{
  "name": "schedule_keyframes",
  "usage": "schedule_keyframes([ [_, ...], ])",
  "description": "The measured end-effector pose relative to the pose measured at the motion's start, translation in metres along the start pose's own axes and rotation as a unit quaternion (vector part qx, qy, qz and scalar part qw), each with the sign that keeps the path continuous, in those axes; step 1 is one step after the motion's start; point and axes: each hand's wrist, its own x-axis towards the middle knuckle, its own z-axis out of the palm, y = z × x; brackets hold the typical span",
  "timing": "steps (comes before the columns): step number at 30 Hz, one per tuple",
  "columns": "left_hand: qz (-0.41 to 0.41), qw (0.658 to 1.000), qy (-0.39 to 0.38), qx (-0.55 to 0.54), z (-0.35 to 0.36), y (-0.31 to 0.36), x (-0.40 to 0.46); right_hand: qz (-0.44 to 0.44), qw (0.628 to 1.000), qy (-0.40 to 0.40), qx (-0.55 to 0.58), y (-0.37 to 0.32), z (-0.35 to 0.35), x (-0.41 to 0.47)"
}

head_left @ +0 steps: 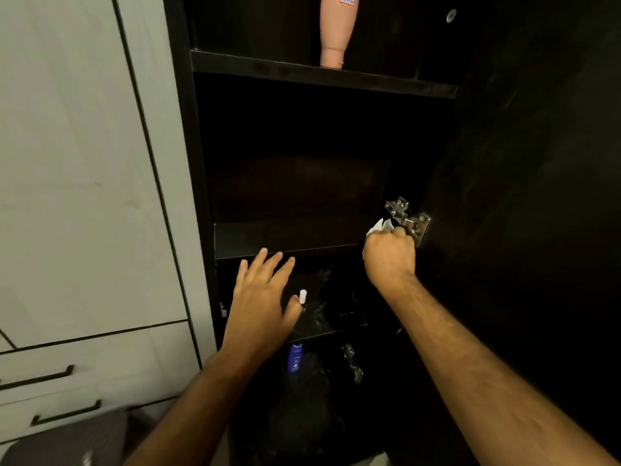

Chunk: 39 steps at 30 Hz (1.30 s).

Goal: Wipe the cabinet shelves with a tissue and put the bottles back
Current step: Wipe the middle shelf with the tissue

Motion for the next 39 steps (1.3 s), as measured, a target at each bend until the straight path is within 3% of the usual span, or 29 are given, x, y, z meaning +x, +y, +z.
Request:
schedule_keyframes([
  [3, -0.007, 1.0, 0.013, -0.004, 0.006, 0.003, -0.01, -0.022, 0.965, 0.072, 0.252, 0.011, 0.011, -0.021],
  [5, -0.013, 1.0, 0.013, -0.011, 0.009, 0.004, -0.018, -0.044, 0.937, 0.097, 0.332, 0.003, 0.015, -0.038],
  [14, -0.075, 0.997, 0.024, -0.023, 0.01, -0.007, -0.049, 0.007, 0.881, 0.103, 0.462, -0.031, 0.021, -0.034],
  [23, -0.149, 0.988, 0.048, 0.005, -0.008, -0.03, -0.079, -0.105, 0.843, 0.117, 0.514, -0.108, 0.015, -0.052],
  [27, -0.175, 0.982, 0.068, 0.011, -0.016, -0.036, -0.088, -0.109, 0.786, 0.047, 0.607, -0.124, 0.022, -0.067],
  [31, -0.196, 0.978, 0.067, 0.014, -0.015, -0.037, -0.095, 0.005, 0.661, -0.129, 0.739, -0.132, 0.032, -0.085],
  [39, -0.271, 0.96, 0.065, -0.012, -0.013, -0.049, -0.115, 0.07, 0.585, -0.259, 0.765, -0.155, 0.054, -0.117],
])
